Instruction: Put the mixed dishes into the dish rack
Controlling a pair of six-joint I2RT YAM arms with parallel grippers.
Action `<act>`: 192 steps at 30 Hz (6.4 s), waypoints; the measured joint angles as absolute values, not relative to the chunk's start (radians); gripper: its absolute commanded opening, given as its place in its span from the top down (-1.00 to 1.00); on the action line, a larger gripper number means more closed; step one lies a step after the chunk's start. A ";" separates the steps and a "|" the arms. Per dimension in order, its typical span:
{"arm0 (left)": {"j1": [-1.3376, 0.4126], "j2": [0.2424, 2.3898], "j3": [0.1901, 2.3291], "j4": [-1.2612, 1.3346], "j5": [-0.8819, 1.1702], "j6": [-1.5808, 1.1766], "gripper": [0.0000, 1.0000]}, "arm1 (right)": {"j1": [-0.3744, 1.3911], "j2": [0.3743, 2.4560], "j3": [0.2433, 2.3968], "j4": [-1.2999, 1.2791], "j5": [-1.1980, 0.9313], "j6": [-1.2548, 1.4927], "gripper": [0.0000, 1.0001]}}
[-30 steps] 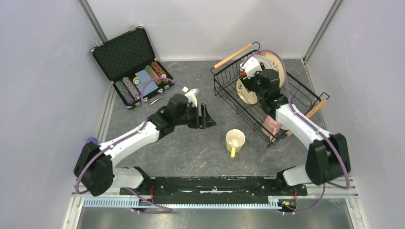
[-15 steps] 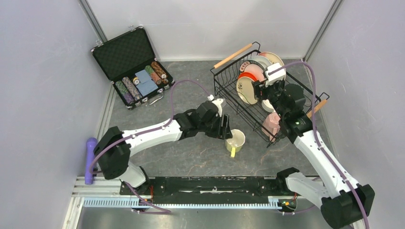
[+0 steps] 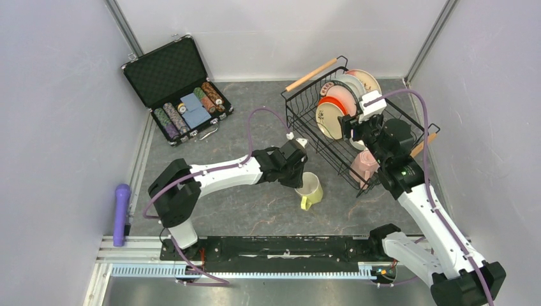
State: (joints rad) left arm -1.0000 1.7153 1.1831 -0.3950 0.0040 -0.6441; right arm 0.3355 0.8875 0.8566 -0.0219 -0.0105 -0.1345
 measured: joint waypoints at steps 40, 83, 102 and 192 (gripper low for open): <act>-0.405 1.135 0.694 0.673 0.877 -1.059 0.95 | 0.428 1.066 0.559 1.003 -0.868 1.116 -0.96; -0.394 1.087 0.764 0.389 0.854 -0.914 -0.06 | 0.580 1.259 0.636 0.987 -0.785 1.233 0.70; -0.224 0.938 0.755 0.082 0.795 -0.766 -0.09 | 0.238 1.148 0.984 0.088 -0.516 0.594 0.74; -0.248 0.889 0.780 -0.273 0.554 -0.443 -0.68 | 0.242 1.290 1.479 -0.790 0.241 0.017 -0.98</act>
State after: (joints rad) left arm -0.2481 0.8890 0.7803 -0.2733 0.5541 -0.4435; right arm 0.2420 1.2903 1.4792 -0.7902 0.2413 0.0166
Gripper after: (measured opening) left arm 0.728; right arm 0.987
